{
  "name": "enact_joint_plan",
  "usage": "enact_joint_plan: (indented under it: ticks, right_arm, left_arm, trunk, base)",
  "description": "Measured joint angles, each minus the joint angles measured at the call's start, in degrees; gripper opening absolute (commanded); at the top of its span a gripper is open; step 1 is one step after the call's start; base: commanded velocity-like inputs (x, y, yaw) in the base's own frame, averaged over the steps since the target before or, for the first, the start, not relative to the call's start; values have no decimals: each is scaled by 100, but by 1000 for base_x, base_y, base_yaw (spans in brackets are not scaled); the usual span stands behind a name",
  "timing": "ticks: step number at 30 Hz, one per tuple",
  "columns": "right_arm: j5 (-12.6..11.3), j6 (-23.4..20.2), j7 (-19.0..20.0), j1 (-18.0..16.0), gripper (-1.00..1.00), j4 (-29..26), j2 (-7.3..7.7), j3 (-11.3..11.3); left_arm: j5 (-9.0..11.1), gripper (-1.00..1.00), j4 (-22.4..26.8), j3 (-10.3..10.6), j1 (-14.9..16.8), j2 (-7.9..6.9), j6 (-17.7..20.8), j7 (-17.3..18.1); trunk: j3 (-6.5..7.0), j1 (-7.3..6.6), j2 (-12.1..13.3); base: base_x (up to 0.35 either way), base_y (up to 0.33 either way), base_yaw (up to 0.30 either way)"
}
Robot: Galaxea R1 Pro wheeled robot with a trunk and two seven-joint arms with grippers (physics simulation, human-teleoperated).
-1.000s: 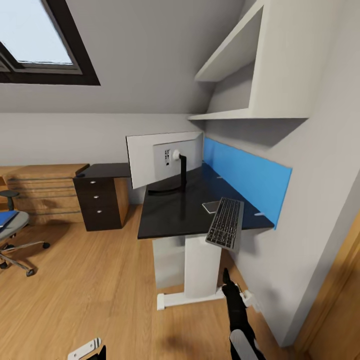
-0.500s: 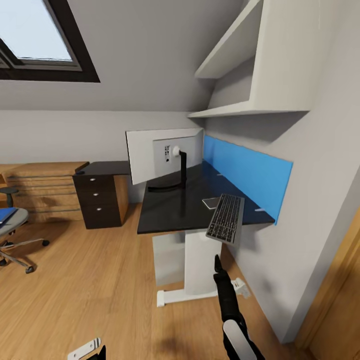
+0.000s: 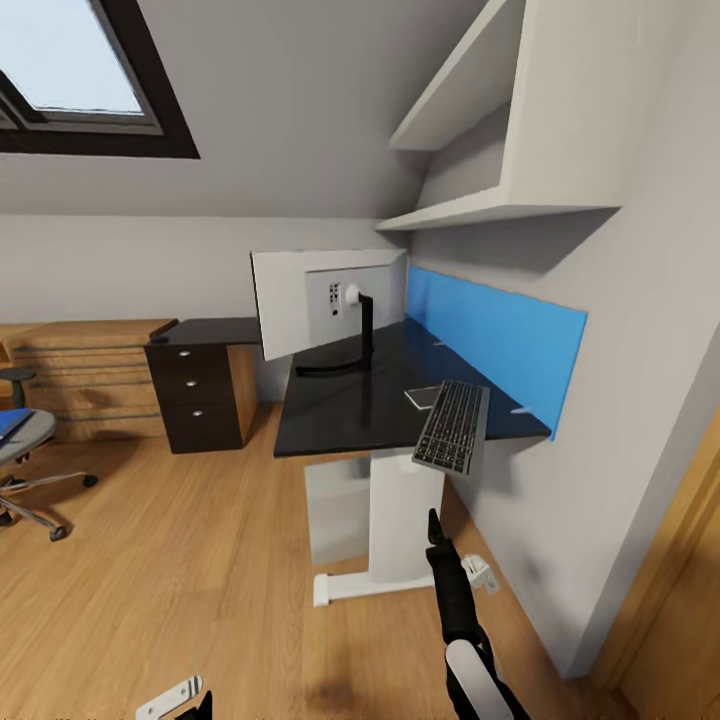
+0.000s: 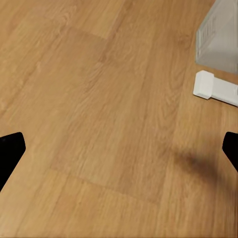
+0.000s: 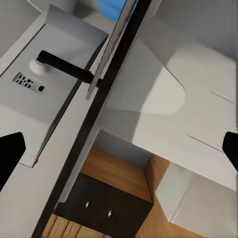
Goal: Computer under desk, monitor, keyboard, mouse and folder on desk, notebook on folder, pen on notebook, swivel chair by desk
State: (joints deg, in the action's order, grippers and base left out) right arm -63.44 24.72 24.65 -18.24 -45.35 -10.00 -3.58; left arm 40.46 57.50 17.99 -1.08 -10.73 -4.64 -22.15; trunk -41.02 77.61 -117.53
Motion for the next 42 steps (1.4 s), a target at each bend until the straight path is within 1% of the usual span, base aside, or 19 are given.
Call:
enact_joint_plan:
  ticks: [16,26,30,34,42]
  right_arm:
    - [-5,0,-4,0,100,2,0,9]
    - [-26,8,-25,0,100,2,0,23]
    - [-23,13,-30,0,100,7,0,30]
    - [-27,125,-36,0,100,10,0,33]
    - [-25,164,-37,0,100,11,0,34]
  left_arm:
    - [-18,100,0,9,0,2,-4,7]
    - [-22,100,-40,9,0,1,-11,9]
    - [-32,100,-125,7,0,1,-12,8]
    - [-38,100,-161,8,0,1,-13,2]
    - [-38,100,-167,9,0,1,-8,14]
  trunk:
    - [-287,352,-642]
    - [-288,352,-643]
    - [-288,350,-643]
    - [-288,351,-643]
    - [-288,352,-643]
  base:
    - [0,0,0]
    - [4,2,0]
    - [192,98,0]
    - [196,76,0]
    - [38,13,0]
